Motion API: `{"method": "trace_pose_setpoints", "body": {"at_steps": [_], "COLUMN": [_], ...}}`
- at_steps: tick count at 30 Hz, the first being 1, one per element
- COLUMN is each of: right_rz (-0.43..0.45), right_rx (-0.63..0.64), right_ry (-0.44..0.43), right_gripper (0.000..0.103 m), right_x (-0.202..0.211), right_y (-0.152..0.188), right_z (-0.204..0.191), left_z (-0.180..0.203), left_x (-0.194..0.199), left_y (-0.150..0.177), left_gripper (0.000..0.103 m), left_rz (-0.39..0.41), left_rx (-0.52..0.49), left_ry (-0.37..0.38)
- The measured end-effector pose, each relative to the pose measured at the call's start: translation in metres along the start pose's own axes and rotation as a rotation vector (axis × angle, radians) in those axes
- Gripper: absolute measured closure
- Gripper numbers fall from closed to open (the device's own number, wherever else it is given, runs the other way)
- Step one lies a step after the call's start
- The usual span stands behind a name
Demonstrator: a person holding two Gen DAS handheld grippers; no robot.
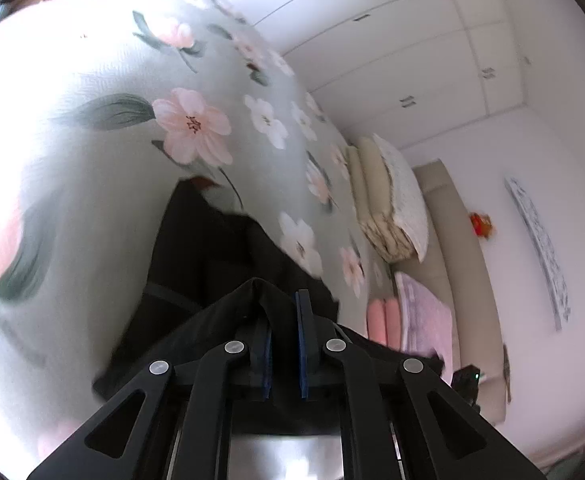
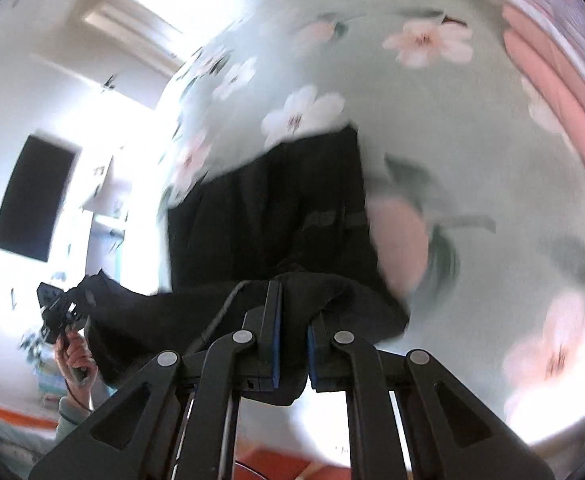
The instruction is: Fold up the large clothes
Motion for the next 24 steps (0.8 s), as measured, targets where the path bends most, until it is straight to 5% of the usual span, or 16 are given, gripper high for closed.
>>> {"method": "trace_pose_setpoints", "body": {"at_steps": [6,9,12,17,19,22,24], "right_rz": [-0.024,-0.117,-0.165,-0.184,-0.184,-0.098,-0.034], "right_rx": [-0.101,-0.114,-0.137,-0.185,-0.188,-0.153,-0.143], "right_ry": [0.074,0.171,0.194,0.14,0.121,0.169,0.17], "right_gripper": [0.083,0.081,0.08,0.076,0.069,0.041,0.037], "right_x": [-0.095,-0.159,-0.188,-0.171,-0.156,-0.112,-0.082], "right_y": [-0.078,-0.083,-0.073,-0.076,-0.079,-0.091,-0.099], "right_z": [0.011,0.026,0.042,0.044,0.043,0.041,0.037], "left_z": [-0.084,-0.125,-0.137,-0.127,-0.116,-0.086,-0.069], "left_x": [-0.103,-0.136,-0.141,-0.119,-0.101,-0.062,-0.041], "left_y": [-0.053,-0.051,-0.048,-0.044,-0.057,-0.087,-0.105], "left_gripper": [0.086,0.086,0.084,0.072,0.056,0.04,0.027], "left_rz": [-0.084,-0.164,-0.201,-0.336,-0.318,-0.263,-0.227], "left_rx": [0.13,0.185,0.213,0.238,0.216,0.144,0.052], "left_ry": [-0.086,-0.114,-0.065,-0.016,-0.052,-0.056,-0.103]}}
Point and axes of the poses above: each gripper's, at about its wrist camera, not at the fingertips, and x roughly against the way its jaws point, z to its right, y to its underside, the point moved 9 cm from there along -x, roughly the way its jaws point, and after that the axes turned 10 degrees about y, right-handed, at the moved point
